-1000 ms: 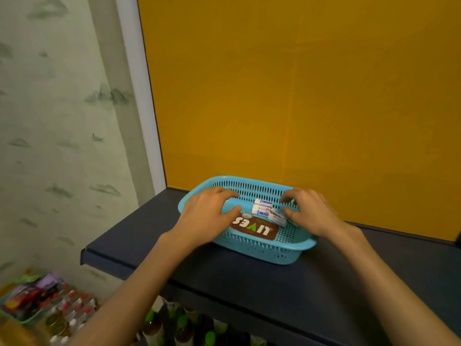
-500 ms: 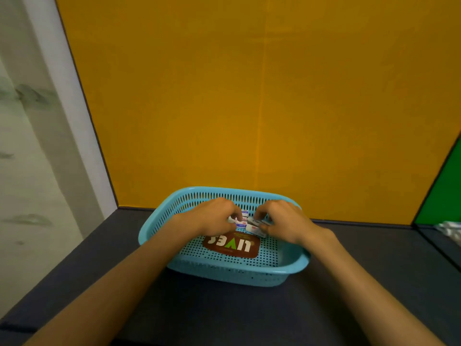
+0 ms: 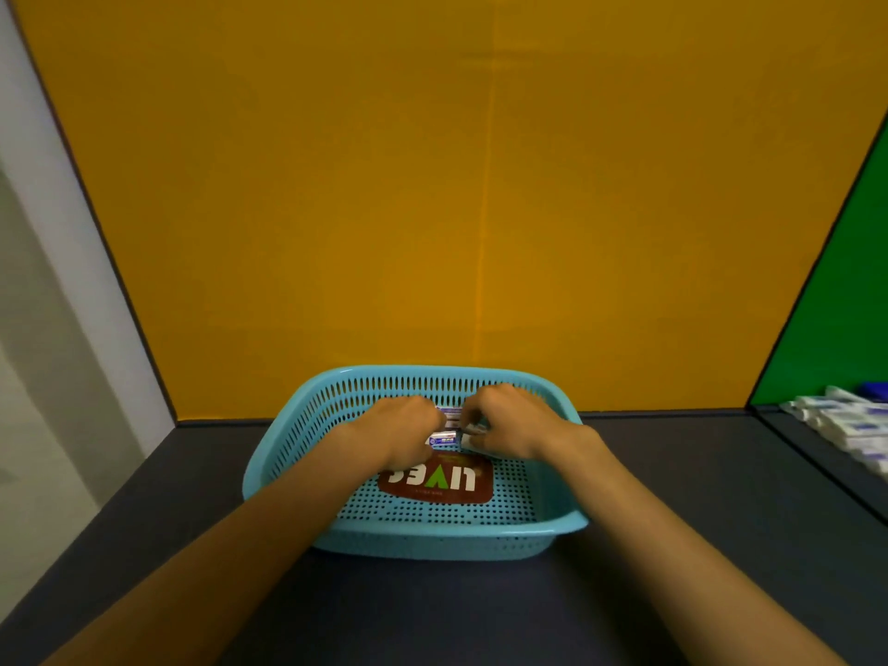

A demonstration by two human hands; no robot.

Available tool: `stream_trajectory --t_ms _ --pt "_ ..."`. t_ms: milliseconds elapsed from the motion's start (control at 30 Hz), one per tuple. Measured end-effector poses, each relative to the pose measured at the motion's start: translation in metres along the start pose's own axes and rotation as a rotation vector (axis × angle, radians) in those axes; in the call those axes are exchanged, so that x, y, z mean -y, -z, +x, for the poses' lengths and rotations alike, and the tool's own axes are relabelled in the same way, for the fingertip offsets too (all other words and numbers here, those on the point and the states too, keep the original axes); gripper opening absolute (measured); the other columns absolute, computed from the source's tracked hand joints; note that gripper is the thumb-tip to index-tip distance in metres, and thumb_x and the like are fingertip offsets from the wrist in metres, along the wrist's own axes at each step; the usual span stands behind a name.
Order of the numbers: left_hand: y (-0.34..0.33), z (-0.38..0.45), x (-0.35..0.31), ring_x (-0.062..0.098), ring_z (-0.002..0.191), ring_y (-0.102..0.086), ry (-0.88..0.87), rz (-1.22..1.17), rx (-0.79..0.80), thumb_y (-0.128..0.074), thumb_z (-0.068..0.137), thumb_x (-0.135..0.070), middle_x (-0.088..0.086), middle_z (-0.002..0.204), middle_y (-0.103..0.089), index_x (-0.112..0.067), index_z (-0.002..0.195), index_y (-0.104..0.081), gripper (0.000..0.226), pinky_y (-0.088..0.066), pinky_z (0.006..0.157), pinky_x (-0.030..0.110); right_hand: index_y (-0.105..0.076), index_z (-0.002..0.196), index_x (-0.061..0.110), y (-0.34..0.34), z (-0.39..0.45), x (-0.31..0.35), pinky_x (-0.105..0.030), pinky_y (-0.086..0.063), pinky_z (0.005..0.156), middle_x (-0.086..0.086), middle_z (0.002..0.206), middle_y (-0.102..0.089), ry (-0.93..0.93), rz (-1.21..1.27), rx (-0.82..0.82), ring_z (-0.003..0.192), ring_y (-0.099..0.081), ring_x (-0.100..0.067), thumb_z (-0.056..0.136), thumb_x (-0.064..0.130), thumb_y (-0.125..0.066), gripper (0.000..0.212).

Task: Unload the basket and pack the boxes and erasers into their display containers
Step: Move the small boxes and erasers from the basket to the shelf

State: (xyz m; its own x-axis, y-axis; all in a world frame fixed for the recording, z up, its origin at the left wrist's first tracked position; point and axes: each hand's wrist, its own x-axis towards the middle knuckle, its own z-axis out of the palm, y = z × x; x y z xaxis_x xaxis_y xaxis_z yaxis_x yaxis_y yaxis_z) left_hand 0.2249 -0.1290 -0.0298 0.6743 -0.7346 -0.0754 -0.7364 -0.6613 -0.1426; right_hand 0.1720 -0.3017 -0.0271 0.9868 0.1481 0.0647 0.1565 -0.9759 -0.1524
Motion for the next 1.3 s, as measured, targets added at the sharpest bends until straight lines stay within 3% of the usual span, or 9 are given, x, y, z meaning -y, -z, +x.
stream_trajectory --t_ms 133,533,767,900,967,1067,1167,1233,1300 --pt "-0.004 -0.007 0.01 0.025 0.108 -0.057 0.028 0.072 -0.033 -0.056 0.096 -0.031 0.005 0.121 -0.059 -0.021 0.127 -0.058 0.032 -0.049 0.088 0.041 -0.071 0.105 0.023 -0.006 0.009 -0.003 -0.034 -0.053 0.079 0.005 0.107 -0.068 -0.006 -0.006 0.036 0.096 -0.062 -0.015 0.086 0.032 -0.074 0.02" --pt "-0.01 -0.001 0.022 0.024 0.106 -0.057 0.128 -0.077 0.035 -0.067 0.091 -0.04 0.003 0.116 -0.061 -0.021 0.119 -0.056 0.035 -0.046 0.085 0.039 -0.063 0.082 0.025 -0.011 0.025 -0.003 -0.023 -0.043 0.069 0.011 0.09 -0.063 0.043 0.027 0.104 0.084 -0.058 -0.01 0.08 0.033 -0.081 0.02" --pt "-0.006 -0.009 0.018 0.022 0.099 -0.057 0.163 -0.111 0.073 -0.061 0.096 -0.034 0.004 0.109 -0.059 -0.017 0.114 -0.057 0.025 -0.048 0.086 0.036 -0.069 0.093 0.021 -0.011 0.022 0.001 -0.026 -0.048 0.09 0.014 0.099 -0.058 0.041 0.076 0.211 0.098 -0.053 -0.005 0.081 0.023 -0.08 0.016" --pt "0.003 -0.015 0.023 0.024 0.087 -0.053 0.215 -0.157 -0.069 -0.053 0.1 -0.019 0.01 0.102 -0.058 -0.013 0.098 -0.049 0.007 -0.042 0.071 0.035 -0.07 0.093 0.024 -0.004 0.017 0.008 -0.028 -0.052 0.082 0.011 0.096 -0.062 0.002 0.051 0.159 0.094 -0.06 -0.011 0.081 0.03 -0.079 0.016" --pt "0.009 -0.021 0.025 0.025 0.088 -0.054 0.229 -0.237 -0.177 -0.047 0.102 -0.017 0.013 0.105 -0.058 -0.01 0.102 -0.051 0.008 -0.042 0.071 0.037 -0.073 0.097 0.023 0.002 0.01 0.012 -0.031 -0.055 0.08 0.009 0.098 -0.068 -0.027 0.06 0.084 0.09 -0.063 -0.011 0.079 0.033 -0.08 0.022" --pt "0.022 -0.037 0.024 0.021 0.074 -0.059 0.196 -0.498 -0.334 -0.049 0.102 -0.022 0.006 0.093 -0.063 -0.012 0.115 -0.061 0.02 -0.05 0.064 0.04 -0.074 0.1 0.021 0.016 -0.011 0.017 -0.023 -0.049 0.07 0.007 0.098 -0.071 -0.041 0.133 -0.032 0.084 -0.062 -0.007 0.079 0.03 -0.079 0.023" --pt "0.036 -0.056 0.014 0.019 0.089 -0.062 0.13 -0.681 -0.462 -0.05 0.103 -0.024 0.003 0.106 -0.065 -0.017 0.127 -0.061 0.028 -0.055 0.079 0.043 -0.073 0.102 0.017 0.029 -0.039 0.023 -0.015 -0.046 0.064 0.007 0.098 -0.069 -0.047 0.207 -0.106 0.082 -0.063 -0.007 0.081 0.022 -0.077 0.022" --pt "0.042 -0.067 0.0 0.013 0.101 -0.056 0.053 -0.729 -0.52 -0.045 0.104 -0.027 -0.002 0.112 -0.058 -0.02 0.131 -0.057 0.03 -0.05 0.089 0.036 -0.073 0.103 0.016 0.036 -0.059 0.024 -0.019 -0.049 0.066 0.006 0.097 -0.07 -0.058 0.227 -0.162 0.081 -0.063 -0.009 0.078 0.019 -0.077 0.026" --pt "0.044 -0.074 -0.019 0.007 0.101 -0.05 -0.021 -0.733 -0.57 -0.041 0.105 -0.032 -0.007 0.11 -0.053 -0.024 0.132 -0.055 0.031 -0.043 0.085 0.026 -0.073 0.105 0.017 0.04 -0.079 0.018 -0.025 -0.052 0.071 0.005 0.097 -0.07 -0.085 0.24 -0.219 0.083 -0.064 -0.012 0.075 0.018 -0.078 0.03"
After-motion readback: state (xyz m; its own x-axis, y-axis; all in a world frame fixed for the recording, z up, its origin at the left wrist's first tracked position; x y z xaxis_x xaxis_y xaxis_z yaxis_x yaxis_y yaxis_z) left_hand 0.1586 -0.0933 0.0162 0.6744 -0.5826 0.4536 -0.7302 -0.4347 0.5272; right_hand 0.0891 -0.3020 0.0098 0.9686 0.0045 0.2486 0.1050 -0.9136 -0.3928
